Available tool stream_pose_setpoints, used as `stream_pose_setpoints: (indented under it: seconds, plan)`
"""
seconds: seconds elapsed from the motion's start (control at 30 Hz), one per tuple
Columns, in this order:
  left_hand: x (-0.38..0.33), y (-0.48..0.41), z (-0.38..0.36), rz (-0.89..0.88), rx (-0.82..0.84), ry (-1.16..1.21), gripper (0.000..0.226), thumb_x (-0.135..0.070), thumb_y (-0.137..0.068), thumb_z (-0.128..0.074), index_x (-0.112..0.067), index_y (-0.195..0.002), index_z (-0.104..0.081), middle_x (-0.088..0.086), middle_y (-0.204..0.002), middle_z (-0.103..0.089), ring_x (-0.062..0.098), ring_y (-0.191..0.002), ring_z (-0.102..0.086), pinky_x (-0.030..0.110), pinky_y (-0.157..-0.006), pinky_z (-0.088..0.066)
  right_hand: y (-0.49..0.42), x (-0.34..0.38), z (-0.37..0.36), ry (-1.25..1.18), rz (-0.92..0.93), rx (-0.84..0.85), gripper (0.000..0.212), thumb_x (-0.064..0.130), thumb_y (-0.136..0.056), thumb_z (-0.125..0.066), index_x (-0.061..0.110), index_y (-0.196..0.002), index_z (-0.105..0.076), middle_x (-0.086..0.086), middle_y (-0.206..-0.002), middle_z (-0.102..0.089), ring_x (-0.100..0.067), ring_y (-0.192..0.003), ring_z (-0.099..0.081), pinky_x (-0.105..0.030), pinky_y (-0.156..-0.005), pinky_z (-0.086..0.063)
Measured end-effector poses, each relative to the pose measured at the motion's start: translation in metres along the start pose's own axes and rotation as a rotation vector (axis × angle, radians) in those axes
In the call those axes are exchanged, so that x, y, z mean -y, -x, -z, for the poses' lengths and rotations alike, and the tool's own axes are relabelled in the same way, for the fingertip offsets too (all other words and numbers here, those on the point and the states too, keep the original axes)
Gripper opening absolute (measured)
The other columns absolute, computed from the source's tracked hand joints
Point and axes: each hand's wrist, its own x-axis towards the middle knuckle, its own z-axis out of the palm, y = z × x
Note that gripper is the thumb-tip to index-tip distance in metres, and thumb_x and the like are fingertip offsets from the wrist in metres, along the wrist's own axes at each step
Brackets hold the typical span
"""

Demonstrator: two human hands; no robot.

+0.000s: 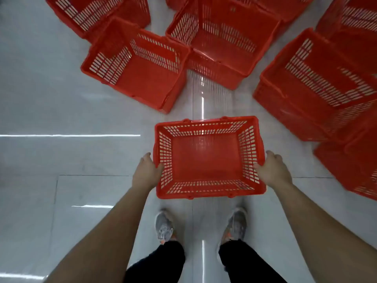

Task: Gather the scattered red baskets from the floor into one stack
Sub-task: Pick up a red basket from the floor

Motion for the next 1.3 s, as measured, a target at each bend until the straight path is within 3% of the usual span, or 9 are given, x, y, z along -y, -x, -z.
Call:
stream_pose_setpoints:
  seconds: [0.1,0.23,0.4,0.53,0.83,1.1,1.3]
  plan:
    - [0.017,-0.039,-0.049,0.058,-0.09,0.064,0.069,-0.045,-0.091,-0.057,-0.008,-0.144,-0.032,0.017,-0.136,-0.053,0.037,-0.116,-0.059,0.052,-0.091,-0.05,-0.048,-0.02,-0.041,-0.065,-0.011,-0.067,0.068,0.035,-0.089,-0.061,0.007,-0.145,-0.034,-0.024,-0.135,-0.046,-0.046,-0.12,-0.049,-0.051,-0.097,-0.043]
    - [0.038,-0.064,-0.093,0.089,-0.108,0.141,0.049,-0.038,-0.098,-0.051,-0.016,-0.138,-0.033,0.01,-0.122,-0.064,0.032,-0.096,-0.067,0.048,-0.081,-0.055,-0.077,-0.037,-0.086,-0.302,0.016,-0.126,0.055,0.017,-0.093,-0.056,0.005,-0.142,-0.035,-0.025,-0.128,-0.056,-0.045,-0.112,-0.057,-0.048,-0.091,-0.046]
    - [0.04,-0.04,-0.069,0.045,-0.199,0.164,0.042,-0.04,-0.101,-0.044,-0.019,-0.138,-0.04,0.002,-0.112,-0.067,0.016,-0.076,-0.062,0.039,-0.071,-0.054,-0.05,-0.037,-0.073,-0.32,0.079,-0.223,0.048,0.008,-0.094,-0.052,0.004,-0.14,-0.041,-0.024,-0.127,-0.057,-0.043,-0.113,-0.056,-0.049,-0.093,-0.048]
    - [0.035,0.026,0.011,0.033,-0.267,0.196,0.04,-0.03,-0.101,-0.049,-0.011,-0.136,-0.049,0.008,-0.11,-0.07,0.015,-0.073,-0.062,0.032,-0.068,-0.052,0.02,-0.018,-0.005,-0.309,0.104,-0.197,0.043,0.007,-0.094,-0.05,0.005,-0.137,-0.047,-0.024,-0.122,-0.061,-0.042,-0.109,-0.059,-0.046,-0.092,-0.049]
    - [0.041,0.171,0.247,0.095,-0.29,0.286,0.043,-0.035,-0.1,-0.051,-0.014,-0.138,-0.051,0.004,-0.106,-0.072,0.008,-0.067,-0.065,0.027,-0.063,-0.053,0.207,0.108,0.173,-0.346,0.257,-0.248,0.036,0.004,-0.092,-0.053,0.01,-0.127,-0.055,-0.019,-0.113,-0.067,-0.041,-0.1,-0.064,-0.046,-0.086,-0.051]
    - [0.045,0.202,0.415,-0.007,-0.435,0.422,0.04,-0.026,-0.098,-0.052,-0.014,-0.136,-0.054,0.007,-0.113,-0.07,0.02,-0.084,-0.066,0.041,-0.083,-0.054,0.3,0.222,0.241,-0.407,0.313,-0.362,0.045,0.005,-0.09,-0.053,0.013,-0.135,-0.053,-0.019,-0.12,-0.066,-0.042,-0.108,-0.061,-0.044,-0.092,-0.046]
    - [0.038,0.179,0.498,-0.026,-0.423,0.407,0.044,-0.024,-0.098,-0.054,-0.014,-0.141,-0.049,0.01,-0.121,-0.068,0.031,-0.099,-0.068,0.051,-0.089,-0.055,0.32,0.282,0.264,-0.52,0.333,-0.346,0.048,0.007,-0.088,-0.05,0.025,-0.133,-0.053,-0.003,-0.108,-0.069,-0.029,-0.098,-0.064,-0.033,-0.08,-0.044]
